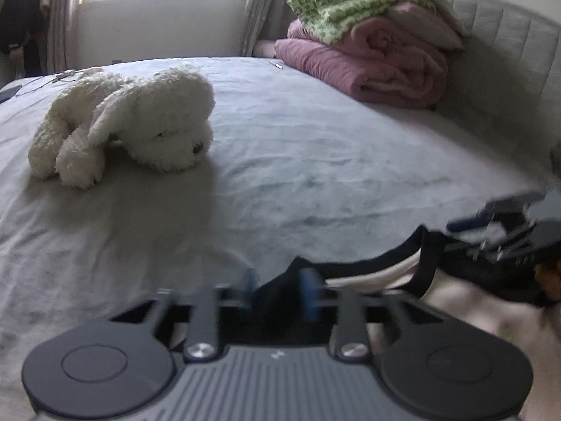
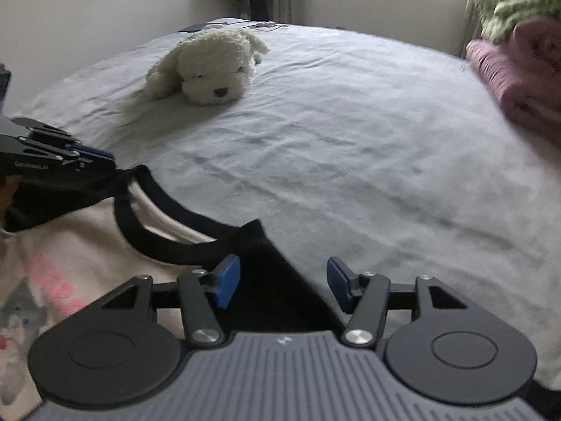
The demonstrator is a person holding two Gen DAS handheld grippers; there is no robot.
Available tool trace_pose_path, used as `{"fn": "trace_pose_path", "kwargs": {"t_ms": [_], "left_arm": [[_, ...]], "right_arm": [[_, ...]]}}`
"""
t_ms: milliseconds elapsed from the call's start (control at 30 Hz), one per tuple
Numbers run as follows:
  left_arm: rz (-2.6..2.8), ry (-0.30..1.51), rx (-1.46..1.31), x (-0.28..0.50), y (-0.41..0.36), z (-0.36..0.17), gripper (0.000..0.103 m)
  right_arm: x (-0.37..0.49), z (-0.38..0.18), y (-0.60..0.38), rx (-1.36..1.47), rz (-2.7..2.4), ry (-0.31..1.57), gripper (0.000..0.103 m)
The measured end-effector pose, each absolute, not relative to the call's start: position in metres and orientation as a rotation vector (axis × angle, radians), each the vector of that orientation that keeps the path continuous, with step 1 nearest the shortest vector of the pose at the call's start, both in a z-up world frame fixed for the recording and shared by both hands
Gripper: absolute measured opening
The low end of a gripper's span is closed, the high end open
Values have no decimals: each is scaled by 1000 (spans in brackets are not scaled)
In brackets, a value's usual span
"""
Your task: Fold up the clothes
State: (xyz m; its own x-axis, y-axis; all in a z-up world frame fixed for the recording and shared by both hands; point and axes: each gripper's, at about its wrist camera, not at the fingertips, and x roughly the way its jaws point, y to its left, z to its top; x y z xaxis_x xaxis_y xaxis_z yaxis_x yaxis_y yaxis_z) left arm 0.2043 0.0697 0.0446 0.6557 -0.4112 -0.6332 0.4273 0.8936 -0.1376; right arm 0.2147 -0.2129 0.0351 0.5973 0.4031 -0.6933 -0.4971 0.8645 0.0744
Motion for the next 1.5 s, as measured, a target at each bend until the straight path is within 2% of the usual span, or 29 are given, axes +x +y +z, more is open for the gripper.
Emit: {"fn": "trace_pose_path", "kwargs": {"t_ms": [67, 100, 133, 167, 200, 233, 333, 500, 600, 767, 900, 1000, 1067, 1100, 1133, 1233, 1333, 1500], "left_arm": [[-457, 731, 64, 207, 62, 38, 48], [-445, 743, 89, 208, 57, 34, 47], [-441, 745, 103, 208, 53, 31, 45], [-442, 741, 111, 208, 49, 28, 41], [-452, 739, 111, 208, 47, 26, 23], [-458, 736, 116, 207, 44, 26, 13], [-442, 716, 139, 205, 38, 31, 6], [-375, 634, 101, 206, 41, 54, 5], [-333, 593, 130, 209, 34, 57, 6], [-269, 630, 242, 215, 14, 18, 6], [-242, 626, 219, 214, 14, 18, 9], [-232, 643, 182, 212, 24, 31, 19], [-209, 634, 145, 203, 39, 48, 19], [-197, 630, 126, 198, 46, 57, 20], [-186, 626, 108, 194, 54, 65, 23], [-151, 612, 52, 179, 76, 91, 31], [-109, 645, -13, 155, 99, 103, 31], [-61, 783, -49, 93, 108, 95, 31]], "right_arm": [[216, 30, -210, -146, 533, 789, 56], [215, 29, -207, -165, 538, 785, 50], [214, 29, -206, -170, 549, 783, 36], [214, 30, -205, -161, 560, 787, 28], [215, 31, -203, -161, 557, 787, 13], [215, 32, -200, -183, 541, 783, 8], [209, 33, -189, -279, 520, 752, 6], [197, 40, -175, -417, 440, 626, 3], [203, 30, -169, -454, 402, 628, 3], [211, 13, -160, -516, 338, 629, 3], [212, 6, -167, -443, 306, 608, 4], [213, 6, -168, -417, 295, 611, 10], [211, 13, -166, -425, 275, 620, 20], [208, 21, -168, -423, 256, 622, 34], [201, 31, -172, -402, 244, 609, 39], [174, 58, -192, -298, 208, 584, 43], [140, 74, -217, -182, 182, 607, 43], [77, 71, -251, -1, 137, 717, 43]]}}
